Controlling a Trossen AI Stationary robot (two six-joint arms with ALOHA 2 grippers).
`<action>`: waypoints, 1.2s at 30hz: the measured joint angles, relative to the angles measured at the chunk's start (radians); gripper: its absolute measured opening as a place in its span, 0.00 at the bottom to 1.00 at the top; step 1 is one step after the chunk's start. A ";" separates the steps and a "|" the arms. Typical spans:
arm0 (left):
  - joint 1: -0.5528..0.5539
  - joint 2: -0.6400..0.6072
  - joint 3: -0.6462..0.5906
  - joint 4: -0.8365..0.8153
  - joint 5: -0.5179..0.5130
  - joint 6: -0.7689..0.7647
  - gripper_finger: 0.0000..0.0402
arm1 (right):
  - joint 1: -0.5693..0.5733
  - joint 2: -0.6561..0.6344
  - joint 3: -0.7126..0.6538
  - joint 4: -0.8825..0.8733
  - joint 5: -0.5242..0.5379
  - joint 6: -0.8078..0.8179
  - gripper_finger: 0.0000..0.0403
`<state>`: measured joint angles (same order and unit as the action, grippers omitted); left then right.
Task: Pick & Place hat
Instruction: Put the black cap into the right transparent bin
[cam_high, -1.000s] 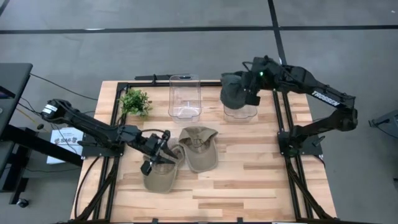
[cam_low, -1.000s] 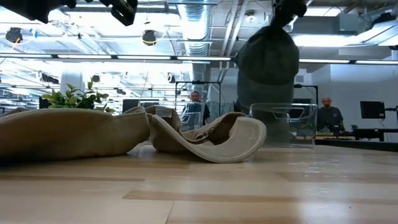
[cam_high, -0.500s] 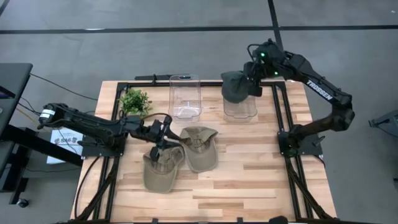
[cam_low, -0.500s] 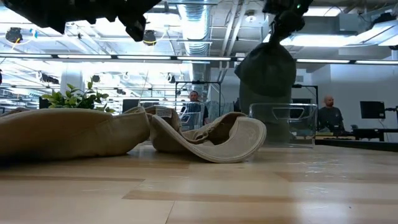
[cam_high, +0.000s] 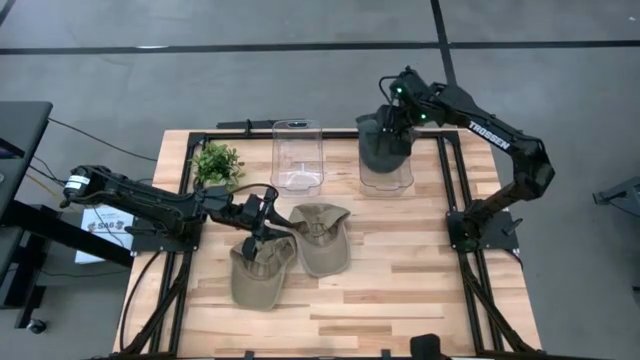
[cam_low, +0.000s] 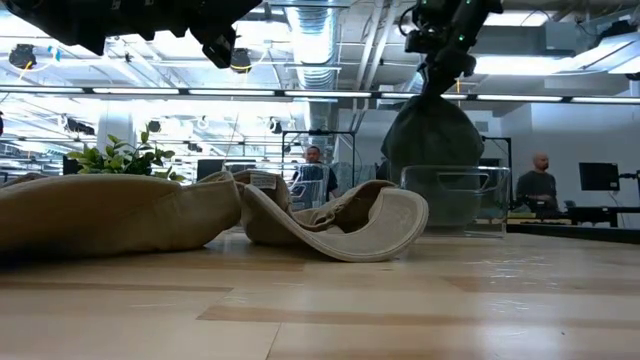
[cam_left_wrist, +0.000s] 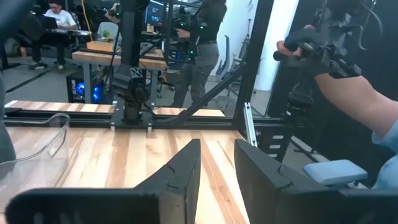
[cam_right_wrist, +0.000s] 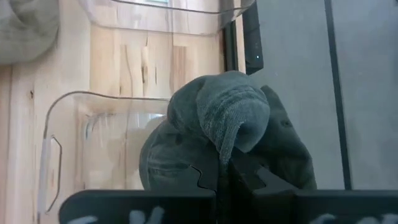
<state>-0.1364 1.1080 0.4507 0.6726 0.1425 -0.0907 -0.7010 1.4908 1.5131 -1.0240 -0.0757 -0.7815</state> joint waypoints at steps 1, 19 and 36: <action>0.000 0.000 0.000 0.000 0.000 0.000 0.24 | 0.000 0.001 0.000 0.000 0.000 -0.005 0.00; -0.088 0.000 0.000 -0.022 0.000 -0.026 0.24 | -0.002 0.000 0.000 -0.019 -0.005 -0.055 0.01; -0.096 0.000 0.000 -0.022 0.000 -0.026 0.24 | -0.003 0.003 0.000 0.006 -0.037 0.067 0.07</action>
<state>-0.2321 1.1080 0.4507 0.6505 0.1425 -0.1165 -0.7039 1.4933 1.5131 -1.0177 -0.1131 -0.7147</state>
